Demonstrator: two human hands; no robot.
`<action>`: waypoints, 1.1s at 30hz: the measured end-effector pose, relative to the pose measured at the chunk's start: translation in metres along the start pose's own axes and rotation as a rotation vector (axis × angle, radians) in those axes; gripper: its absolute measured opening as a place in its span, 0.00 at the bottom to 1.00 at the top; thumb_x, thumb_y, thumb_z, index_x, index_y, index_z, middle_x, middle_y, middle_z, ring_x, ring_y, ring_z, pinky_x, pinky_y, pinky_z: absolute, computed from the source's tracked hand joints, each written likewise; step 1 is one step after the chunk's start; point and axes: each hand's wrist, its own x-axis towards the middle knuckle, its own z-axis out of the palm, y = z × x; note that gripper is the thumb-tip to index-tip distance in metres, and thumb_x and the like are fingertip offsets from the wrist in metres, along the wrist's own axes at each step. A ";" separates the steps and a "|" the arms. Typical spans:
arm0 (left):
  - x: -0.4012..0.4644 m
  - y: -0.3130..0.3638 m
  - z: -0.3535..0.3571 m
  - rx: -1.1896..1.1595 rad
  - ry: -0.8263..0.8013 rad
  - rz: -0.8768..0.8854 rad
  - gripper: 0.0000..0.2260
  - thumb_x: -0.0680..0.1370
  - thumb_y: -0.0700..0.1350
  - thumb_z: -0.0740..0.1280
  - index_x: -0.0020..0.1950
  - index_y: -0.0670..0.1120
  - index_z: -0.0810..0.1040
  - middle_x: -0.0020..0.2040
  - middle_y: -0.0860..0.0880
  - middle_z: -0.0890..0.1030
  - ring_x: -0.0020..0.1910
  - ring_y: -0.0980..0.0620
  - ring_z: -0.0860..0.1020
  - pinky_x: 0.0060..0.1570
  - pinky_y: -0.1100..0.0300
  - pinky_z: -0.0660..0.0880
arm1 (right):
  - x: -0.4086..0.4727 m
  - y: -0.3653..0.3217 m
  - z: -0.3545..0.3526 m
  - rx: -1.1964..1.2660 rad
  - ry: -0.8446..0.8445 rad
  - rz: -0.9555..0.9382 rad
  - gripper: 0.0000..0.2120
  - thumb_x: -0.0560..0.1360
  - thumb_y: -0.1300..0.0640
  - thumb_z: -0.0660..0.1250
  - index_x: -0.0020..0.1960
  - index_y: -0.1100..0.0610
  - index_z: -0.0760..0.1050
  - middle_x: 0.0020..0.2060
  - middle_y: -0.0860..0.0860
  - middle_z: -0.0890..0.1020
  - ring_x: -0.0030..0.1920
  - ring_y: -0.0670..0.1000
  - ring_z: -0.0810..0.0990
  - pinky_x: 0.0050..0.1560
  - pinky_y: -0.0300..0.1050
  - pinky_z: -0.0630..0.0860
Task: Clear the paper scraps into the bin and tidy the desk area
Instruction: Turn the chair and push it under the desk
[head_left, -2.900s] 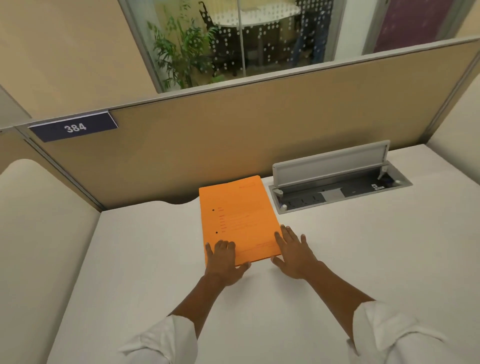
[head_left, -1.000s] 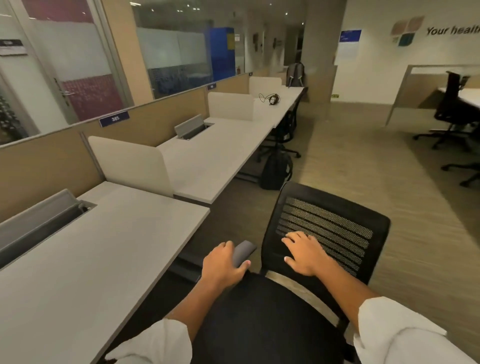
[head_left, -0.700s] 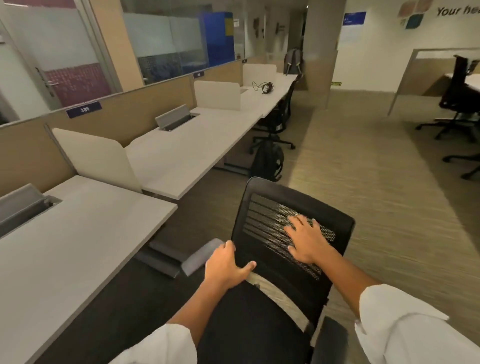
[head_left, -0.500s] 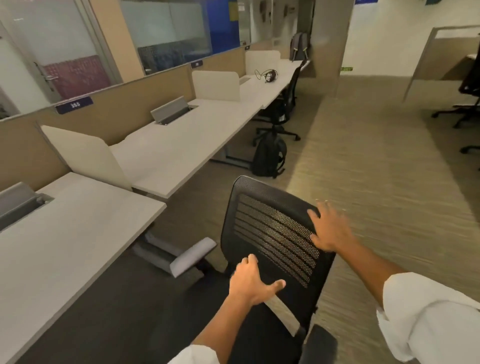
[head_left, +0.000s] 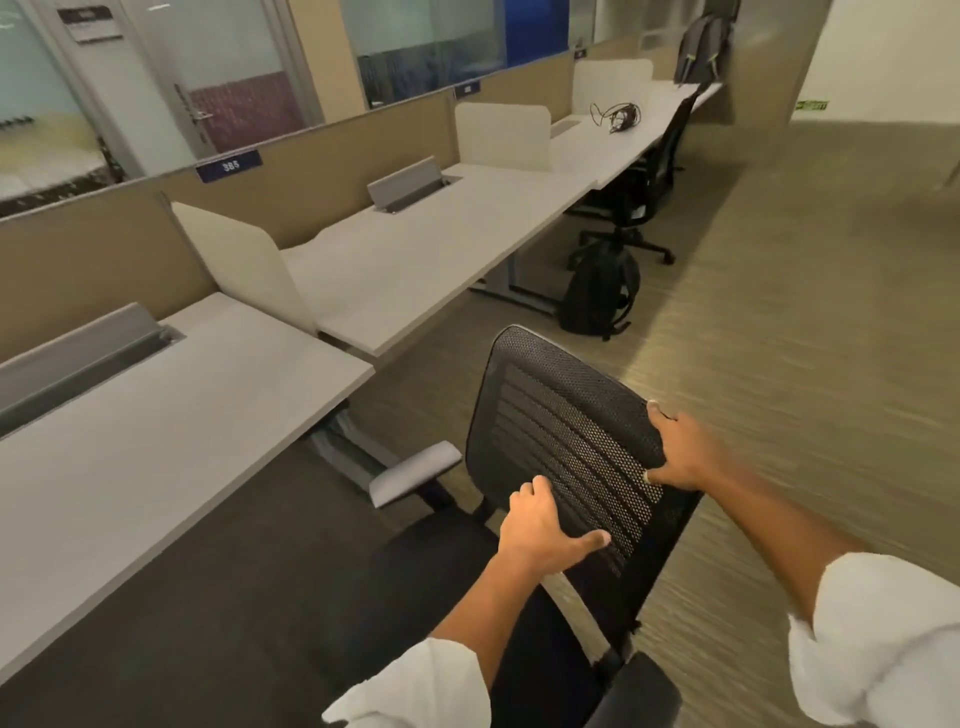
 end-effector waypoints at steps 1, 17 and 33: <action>-0.002 0.001 0.002 0.006 0.011 0.006 0.46 0.61 0.73 0.69 0.68 0.46 0.63 0.66 0.47 0.70 0.68 0.46 0.66 0.64 0.48 0.72 | -0.002 0.000 0.000 -0.009 -0.009 -0.008 0.58 0.65 0.39 0.76 0.80 0.55 0.43 0.67 0.62 0.70 0.64 0.63 0.74 0.60 0.52 0.75; -0.052 -0.001 0.020 0.077 0.078 -0.055 0.68 0.48 0.87 0.56 0.77 0.52 0.38 0.80 0.44 0.44 0.78 0.41 0.38 0.72 0.33 0.42 | -0.091 -0.042 -0.009 0.197 -0.311 -0.399 0.09 0.78 0.61 0.60 0.50 0.66 0.76 0.46 0.61 0.82 0.46 0.57 0.82 0.49 0.56 0.79; -0.160 -0.053 0.021 -0.131 -0.188 -0.176 0.53 0.69 0.57 0.72 0.79 0.46 0.37 0.80 0.45 0.40 0.78 0.45 0.37 0.75 0.36 0.45 | -0.069 -0.125 0.025 -0.619 -0.122 -0.774 0.50 0.64 0.39 0.73 0.79 0.46 0.50 0.79 0.51 0.54 0.79 0.56 0.46 0.72 0.73 0.43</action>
